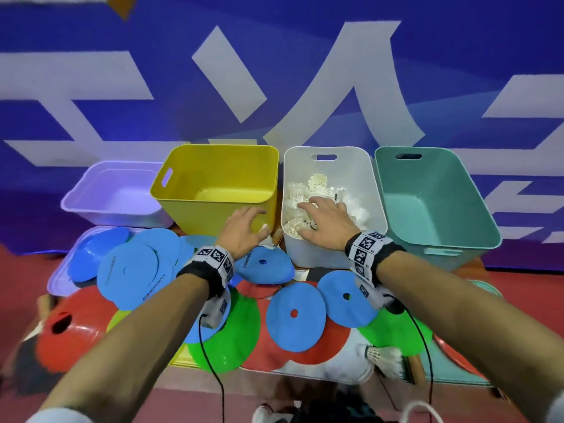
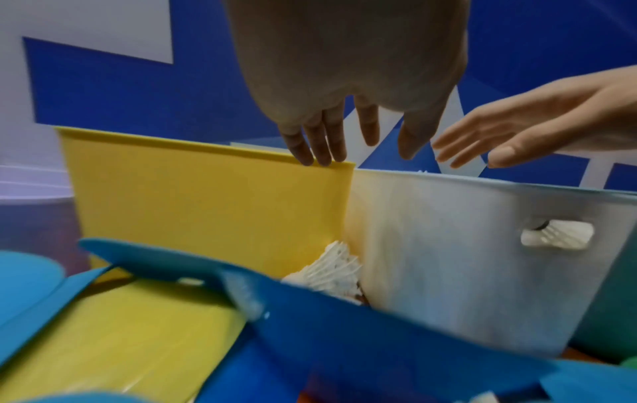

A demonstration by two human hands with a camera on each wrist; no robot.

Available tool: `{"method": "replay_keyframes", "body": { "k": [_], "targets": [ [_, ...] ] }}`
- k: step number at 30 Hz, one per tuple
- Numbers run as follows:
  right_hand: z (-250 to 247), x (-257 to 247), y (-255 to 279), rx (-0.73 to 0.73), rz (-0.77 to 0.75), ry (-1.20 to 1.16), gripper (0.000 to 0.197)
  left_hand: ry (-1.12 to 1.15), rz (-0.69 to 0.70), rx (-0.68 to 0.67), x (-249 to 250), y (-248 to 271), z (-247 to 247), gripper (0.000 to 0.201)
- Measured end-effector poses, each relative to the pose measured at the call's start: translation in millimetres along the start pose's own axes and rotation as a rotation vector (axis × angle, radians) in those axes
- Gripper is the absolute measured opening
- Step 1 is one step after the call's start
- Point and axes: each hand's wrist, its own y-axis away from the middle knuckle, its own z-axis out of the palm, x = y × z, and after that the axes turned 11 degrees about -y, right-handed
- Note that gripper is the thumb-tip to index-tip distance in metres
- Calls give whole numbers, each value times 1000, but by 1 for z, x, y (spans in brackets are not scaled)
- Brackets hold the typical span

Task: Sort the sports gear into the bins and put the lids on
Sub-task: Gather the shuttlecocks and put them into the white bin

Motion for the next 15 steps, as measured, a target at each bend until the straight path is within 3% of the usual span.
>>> {"method": "replay_keyframes", "body": {
  "k": [6, 9, 12, 15],
  "targets": [
    [42, -42, 12, 70, -227, 69, 68, -42, -51, -188, -42, 22, 13, 55],
    [69, -60, 16, 23, -317, 70, 64, -86, -64, -224, -58, 26, 14, 59],
    [88, -73, 7, -56, -270, -54, 62, -162, -93, -218, -75, 28, 10, 62],
    [98, -81, -15, -85, -74, -214, 63, -184, -111, -229, -94, 30, 5, 62]
  ]
}}
